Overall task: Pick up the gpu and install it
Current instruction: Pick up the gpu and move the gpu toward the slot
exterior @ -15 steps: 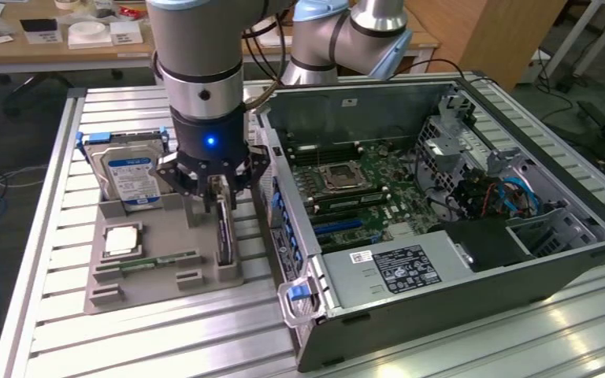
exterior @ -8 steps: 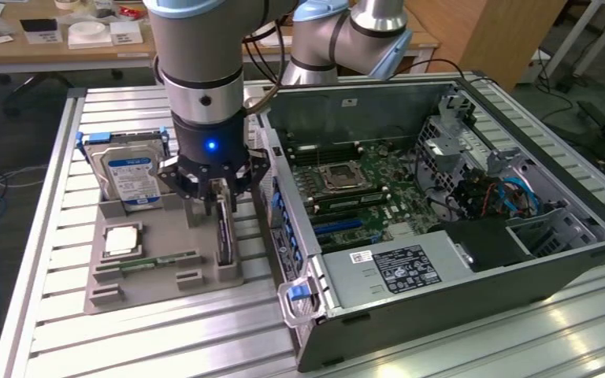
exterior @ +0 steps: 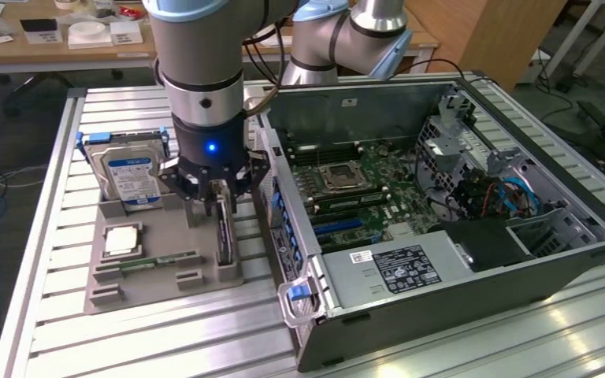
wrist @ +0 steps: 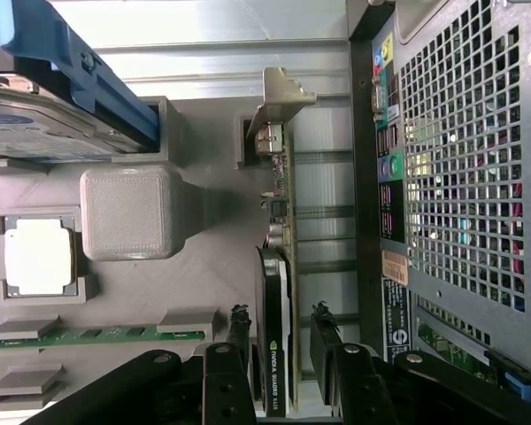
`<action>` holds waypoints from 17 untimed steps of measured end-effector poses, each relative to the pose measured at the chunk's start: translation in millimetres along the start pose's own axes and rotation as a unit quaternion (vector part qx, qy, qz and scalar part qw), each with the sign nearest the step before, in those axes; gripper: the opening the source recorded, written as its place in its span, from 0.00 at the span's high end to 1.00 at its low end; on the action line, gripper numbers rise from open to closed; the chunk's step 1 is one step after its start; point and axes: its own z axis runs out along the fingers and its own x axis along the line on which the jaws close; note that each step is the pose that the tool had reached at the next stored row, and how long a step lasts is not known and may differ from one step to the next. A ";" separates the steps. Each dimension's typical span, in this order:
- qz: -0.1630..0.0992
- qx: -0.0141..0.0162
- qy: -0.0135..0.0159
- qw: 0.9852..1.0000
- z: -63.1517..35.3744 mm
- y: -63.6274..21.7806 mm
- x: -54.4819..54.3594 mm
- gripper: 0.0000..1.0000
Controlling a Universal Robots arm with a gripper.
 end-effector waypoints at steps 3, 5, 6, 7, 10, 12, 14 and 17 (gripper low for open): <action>0.000 0.000 0.000 1.000 0.0 0.0 0.0 0.58; 0.000 0.000 0.000 1.000 0.0 0.0 0.0 0.58; 0.000 0.000 0.000 1.000 0.3 0.0 0.0 0.58; 0.000 0.000 0.000 1.000 1.2 0.0 0.0 0.58; 0.000 0.000 0.000 1.000 4.6 -0.2 0.1 0.58; 0.000 0.000 0.000 1.000 8.0 -0.3 0.1 0.58; 0.000 0.000 0.000 1.000 8.9 -0.4 0.2 0.58; 0.000 0.000 0.000 1.000 11.6 -0.5 0.2 0.58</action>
